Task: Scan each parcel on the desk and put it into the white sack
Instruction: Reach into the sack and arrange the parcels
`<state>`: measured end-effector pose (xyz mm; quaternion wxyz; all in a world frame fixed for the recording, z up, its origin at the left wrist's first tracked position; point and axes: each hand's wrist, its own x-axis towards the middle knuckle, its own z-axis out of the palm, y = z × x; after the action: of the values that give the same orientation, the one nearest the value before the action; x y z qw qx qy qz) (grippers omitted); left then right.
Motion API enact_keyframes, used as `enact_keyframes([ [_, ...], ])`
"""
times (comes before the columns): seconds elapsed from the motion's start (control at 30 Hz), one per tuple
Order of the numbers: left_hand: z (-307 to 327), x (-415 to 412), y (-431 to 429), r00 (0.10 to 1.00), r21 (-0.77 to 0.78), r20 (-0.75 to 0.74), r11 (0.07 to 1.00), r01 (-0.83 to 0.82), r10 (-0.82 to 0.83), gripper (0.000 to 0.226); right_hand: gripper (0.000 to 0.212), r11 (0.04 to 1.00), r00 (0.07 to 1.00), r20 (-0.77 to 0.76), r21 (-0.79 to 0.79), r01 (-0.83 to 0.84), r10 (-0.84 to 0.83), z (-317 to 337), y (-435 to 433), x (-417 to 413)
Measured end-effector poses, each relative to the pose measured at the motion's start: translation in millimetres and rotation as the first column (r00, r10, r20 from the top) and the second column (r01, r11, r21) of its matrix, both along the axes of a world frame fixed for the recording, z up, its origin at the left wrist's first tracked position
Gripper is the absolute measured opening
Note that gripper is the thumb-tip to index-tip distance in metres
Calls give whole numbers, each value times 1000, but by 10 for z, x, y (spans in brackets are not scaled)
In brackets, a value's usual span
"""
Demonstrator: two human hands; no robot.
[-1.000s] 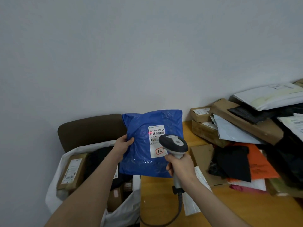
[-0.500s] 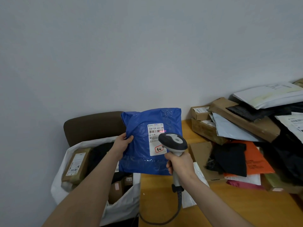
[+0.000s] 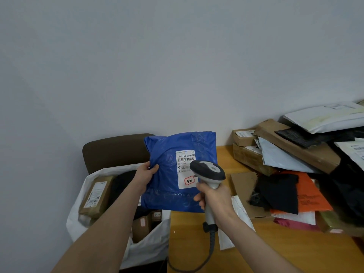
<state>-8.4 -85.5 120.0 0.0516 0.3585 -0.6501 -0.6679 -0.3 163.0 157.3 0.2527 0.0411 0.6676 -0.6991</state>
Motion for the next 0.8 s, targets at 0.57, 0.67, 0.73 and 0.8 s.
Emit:
enact_keyframes([
  [0.57,18,-68,38,1000,-3,-2,1000,-1,1,46,9,998,1000,-8,56,-19,19,40,47,-46],
  [0.67,20,-44,27,1000,0,-2,1000,-5,5,46,9,998,1000,-13,59,-26,27,31,30,-53],
  [0.73,30,-17,14,1000,7,8,1000,-10,10,46,9,998,999,-14,57,-31,32,12,1,-52],
  [0.8,27,21,-18,1000,16,3,1000,-19,19,45,10,998,999,-13,45,-50,50,-2,-51,-48],
])
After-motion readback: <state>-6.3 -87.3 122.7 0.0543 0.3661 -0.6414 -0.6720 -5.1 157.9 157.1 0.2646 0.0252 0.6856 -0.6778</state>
